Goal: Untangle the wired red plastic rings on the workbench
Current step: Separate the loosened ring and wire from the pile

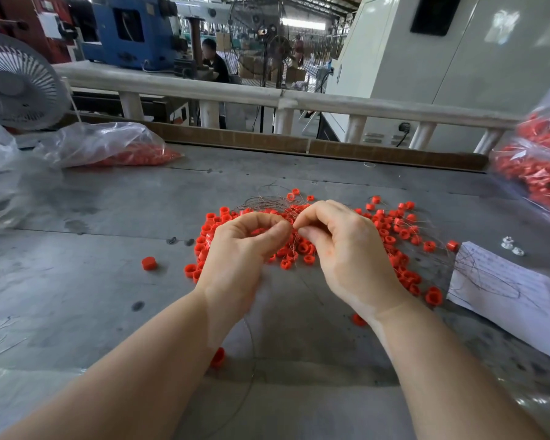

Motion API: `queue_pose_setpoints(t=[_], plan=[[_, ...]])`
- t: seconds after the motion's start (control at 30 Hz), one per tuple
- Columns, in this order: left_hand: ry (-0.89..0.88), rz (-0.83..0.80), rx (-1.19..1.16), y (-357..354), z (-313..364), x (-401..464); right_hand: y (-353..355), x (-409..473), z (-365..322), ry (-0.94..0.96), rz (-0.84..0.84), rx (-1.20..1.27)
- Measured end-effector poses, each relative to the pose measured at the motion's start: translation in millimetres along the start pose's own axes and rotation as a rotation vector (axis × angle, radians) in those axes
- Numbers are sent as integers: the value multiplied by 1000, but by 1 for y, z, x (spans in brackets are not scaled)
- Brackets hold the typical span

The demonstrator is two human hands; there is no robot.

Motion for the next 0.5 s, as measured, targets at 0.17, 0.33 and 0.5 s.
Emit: queue_pose_setpoints(t=[0.17, 0.33, 0.5], plan=[[27, 4, -62, 1, -3, 2, 1, 0, 2, -25, 5, 25], [22, 13, -41, 3, -1, 3, 0, 0, 1, -26, -3, 15], [91, -28, -132, -1, -4, 3, 3, 0, 0, -5, 11, -18]])
Point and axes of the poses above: each hand's wrist, its own x-axis towards the middle knuckle, its own y-axis out of the back of the hand, z = x × y, the point moved 8 cm from there along x, towards the middle knuckle, and after that the axes turned 5 degrees about -x, right-handed, at the moved point
